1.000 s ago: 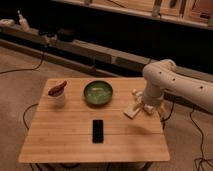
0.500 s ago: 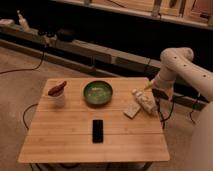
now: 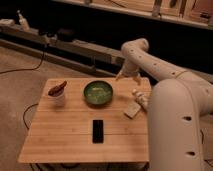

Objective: Move the arm in a circular motion

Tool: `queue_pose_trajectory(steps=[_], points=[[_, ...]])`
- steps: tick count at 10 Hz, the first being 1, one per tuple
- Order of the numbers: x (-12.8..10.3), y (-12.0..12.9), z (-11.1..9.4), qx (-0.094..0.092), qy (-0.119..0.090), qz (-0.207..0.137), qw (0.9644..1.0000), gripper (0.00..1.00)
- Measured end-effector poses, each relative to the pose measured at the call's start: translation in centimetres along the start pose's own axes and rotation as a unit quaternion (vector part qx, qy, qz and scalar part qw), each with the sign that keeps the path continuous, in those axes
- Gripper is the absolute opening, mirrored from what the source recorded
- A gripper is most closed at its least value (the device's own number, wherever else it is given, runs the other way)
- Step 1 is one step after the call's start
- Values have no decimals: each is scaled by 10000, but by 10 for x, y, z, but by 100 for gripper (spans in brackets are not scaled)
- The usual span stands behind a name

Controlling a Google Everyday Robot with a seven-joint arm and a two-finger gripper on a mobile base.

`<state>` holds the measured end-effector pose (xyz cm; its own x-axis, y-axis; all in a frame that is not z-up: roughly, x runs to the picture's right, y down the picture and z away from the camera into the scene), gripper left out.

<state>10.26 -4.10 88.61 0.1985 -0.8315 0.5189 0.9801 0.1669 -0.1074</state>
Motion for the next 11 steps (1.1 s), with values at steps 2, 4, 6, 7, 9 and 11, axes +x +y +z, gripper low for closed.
queue_pose_trajectory(steps=[2, 4, 6, 7, 9, 11], points=[[-33, -68, -6, 64, 72, -867, 9962, 80], [-91, -102, -22, 108, -33, -1638, 9864, 80], [-177, -76, -47, -17, -548, -1994, 9784, 80], [-205, -48, -56, -150, -824, -1818, 9798, 80], [-243, 14, -63, -429, -1356, -1014, 9846, 80], [-252, 68, -57, -635, -1582, -180, 9852, 80]])
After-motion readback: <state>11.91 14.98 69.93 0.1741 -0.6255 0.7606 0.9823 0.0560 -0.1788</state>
